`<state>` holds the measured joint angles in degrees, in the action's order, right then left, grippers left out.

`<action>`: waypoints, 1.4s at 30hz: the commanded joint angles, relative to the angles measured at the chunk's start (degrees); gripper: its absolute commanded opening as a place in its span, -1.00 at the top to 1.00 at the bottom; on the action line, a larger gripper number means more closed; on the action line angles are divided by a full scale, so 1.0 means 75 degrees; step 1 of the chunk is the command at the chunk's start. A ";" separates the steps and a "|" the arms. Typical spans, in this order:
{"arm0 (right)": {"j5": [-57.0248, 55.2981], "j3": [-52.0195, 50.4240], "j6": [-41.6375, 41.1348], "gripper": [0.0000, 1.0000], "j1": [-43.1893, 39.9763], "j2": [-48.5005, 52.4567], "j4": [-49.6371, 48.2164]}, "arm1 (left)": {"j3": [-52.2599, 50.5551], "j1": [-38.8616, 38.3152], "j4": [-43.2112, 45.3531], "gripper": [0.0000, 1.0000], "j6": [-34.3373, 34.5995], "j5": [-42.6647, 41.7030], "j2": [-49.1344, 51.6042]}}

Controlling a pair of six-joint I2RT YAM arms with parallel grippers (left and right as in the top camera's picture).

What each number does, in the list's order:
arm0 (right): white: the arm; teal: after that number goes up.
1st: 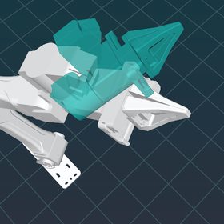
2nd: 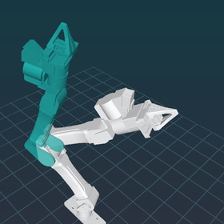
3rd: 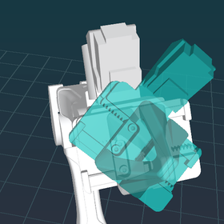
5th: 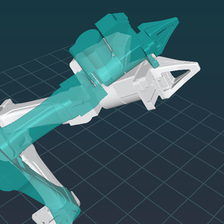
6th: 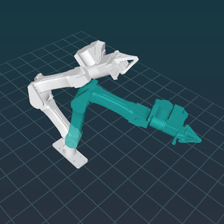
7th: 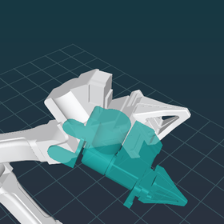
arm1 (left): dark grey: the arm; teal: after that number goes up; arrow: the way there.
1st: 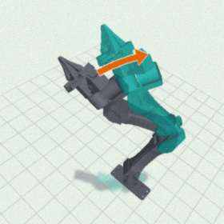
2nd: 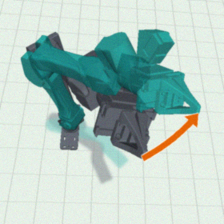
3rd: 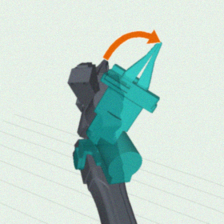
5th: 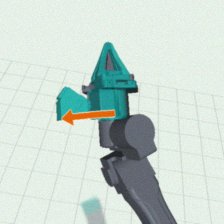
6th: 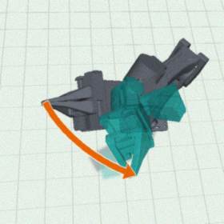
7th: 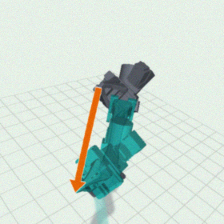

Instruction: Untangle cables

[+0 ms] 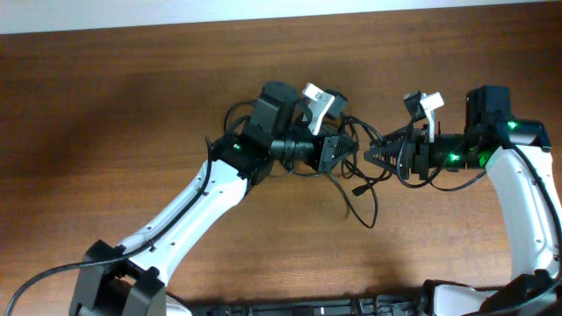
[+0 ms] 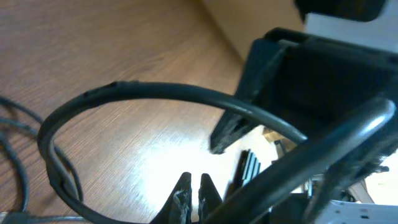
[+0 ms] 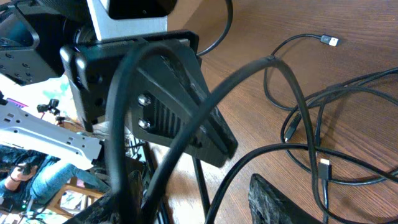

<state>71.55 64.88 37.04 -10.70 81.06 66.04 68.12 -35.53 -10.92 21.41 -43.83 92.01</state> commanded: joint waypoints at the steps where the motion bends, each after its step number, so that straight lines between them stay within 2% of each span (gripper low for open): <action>1: -0.0035 0.0146 -0.0009 -0.07 -0.0035 -0.0131 -0.0079 | 0.0041 -0.0029 -0.0452 1.00 -0.0119 0.0772 0.0067; 4: -0.0038 0.0143 -0.0172 -0.16 -0.0035 -0.0131 -0.0425 | 0.0041 -0.0152 -0.0466 1.00 -0.0119 0.0761 0.0067; 6: -0.0216 0.0143 -0.0793 -0.18 -0.0035 -0.0131 -0.0973 | 0.0041 -0.0370 -0.0437 1.00 -0.0117 0.0755 0.0067; 9: -0.1338 0.0143 -0.1859 -0.18 -0.0035 -0.0131 -0.1568 | 0.0041 -0.0606 -0.0408 1.00 -0.0254 0.0761 0.0067; 15: -0.1463 0.0143 -0.2017 -0.26 -0.0035 -0.0131 -0.2136 | 0.0041 -0.0615 -0.0437 1.00 -0.0297 0.0766 0.0067; 17: -0.1515 0.0143 -0.2151 -0.35 -0.0035 -0.0131 -0.2416 | 0.0041 -0.0615 -0.0472 1.00 -0.0408 0.0761 0.0067; 19: -0.2232 0.0143 -0.2885 -0.37 -0.0035 -0.0131 -0.2821 | 0.0041 -0.0615 -0.0595 1.00 -0.0408 0.0743 0.0067; 21: -0.2777 0.0143 -0.3042 -0.43 -0.0035 -0.0131 -0.2955 | 0.0041 -0.0615 -0.0606 1.00 -0.0414 0.0493 0.0067; 28: -0.6062 0.0143 -0.4220 -0.49 -0.0035 -0.0131 -0.2530 | 0.0041 -0.0606 -0.0557 1.00 -0.0784 0.0300 -0.0125; 29: -0.6295 0.0143 -0.4299 -0.55 -0.0035 -0.0131 -0.2430 | 0.0041 -0.0606 -0.0557 1.00 -0.0906 0.0312 -0.0213; 33: -0.6647 0.0143 -0.4301 -0.57 -0.0035 -0.0131 -0.1967 | 0.0041 -0.0493 -0.0694 1.00 -0.0898 0.0621 -0.0463; 37: -0.7644 0.0143 -0.4470 -0.60 -0.0035 -0.0131 -0.1571 | 0.0041 -0.0189 -0.1361 1.00 -0.0898 0.0828 -0.0801; 40: -0.8151 0.0143 -0.4838 -0.63 -0.0035 -0.0131 -0.1373 | 0.0041 -0.0017 -0.1833 1.00 -0.0898 0.1279 -0.1110; 42: -0.8230 0.0143 -0.4878 -0.64 -0.0035 -0.0131 -0.1300 | 0.0041 0.0108 -0.2288 1.00 -0.0892 0.1964 -0.1443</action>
<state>13.85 64.95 2.11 -10.74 81.06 55.94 68.14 -36.21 -25.74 15.55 -34.94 85.45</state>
